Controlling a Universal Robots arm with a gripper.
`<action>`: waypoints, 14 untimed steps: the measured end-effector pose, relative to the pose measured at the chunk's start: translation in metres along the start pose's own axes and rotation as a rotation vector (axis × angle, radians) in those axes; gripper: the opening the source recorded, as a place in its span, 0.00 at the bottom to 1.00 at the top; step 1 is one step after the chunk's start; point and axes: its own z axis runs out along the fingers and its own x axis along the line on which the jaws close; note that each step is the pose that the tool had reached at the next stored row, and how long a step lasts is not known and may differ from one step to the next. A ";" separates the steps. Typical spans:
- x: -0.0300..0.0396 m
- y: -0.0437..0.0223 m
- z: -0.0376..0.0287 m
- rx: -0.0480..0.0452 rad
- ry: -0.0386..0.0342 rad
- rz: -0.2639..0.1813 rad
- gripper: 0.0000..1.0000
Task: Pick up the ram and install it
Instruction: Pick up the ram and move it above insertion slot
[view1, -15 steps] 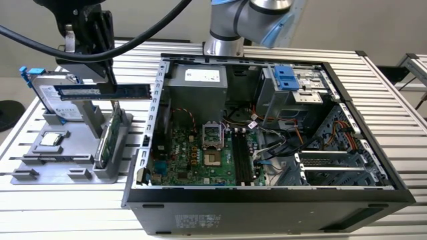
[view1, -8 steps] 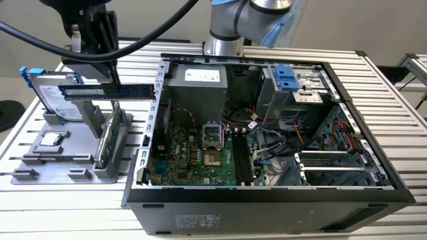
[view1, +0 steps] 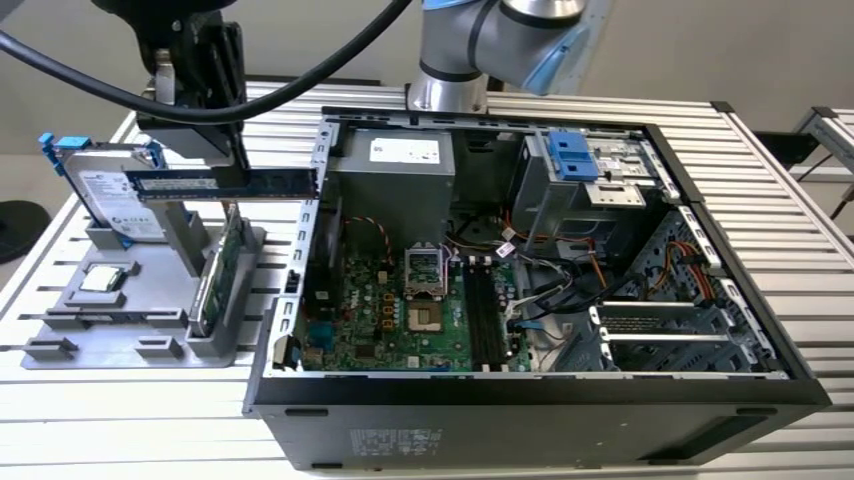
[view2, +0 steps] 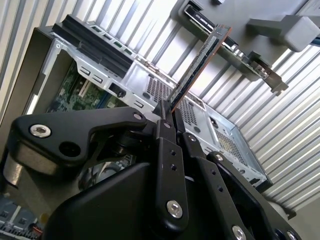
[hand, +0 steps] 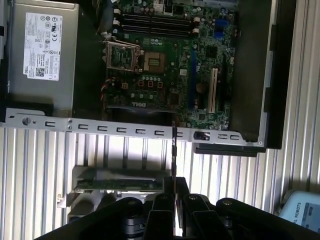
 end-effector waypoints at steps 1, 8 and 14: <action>0.0000 0.0007 0.0000 0.0000 0.0000 0.000 0.00; -0.0003 0.0057 0.0001 0.0000 0.0000 0.000 0.00; -0.0005 0.0100 0.0003 0.0000 0.0000 0.000 0.00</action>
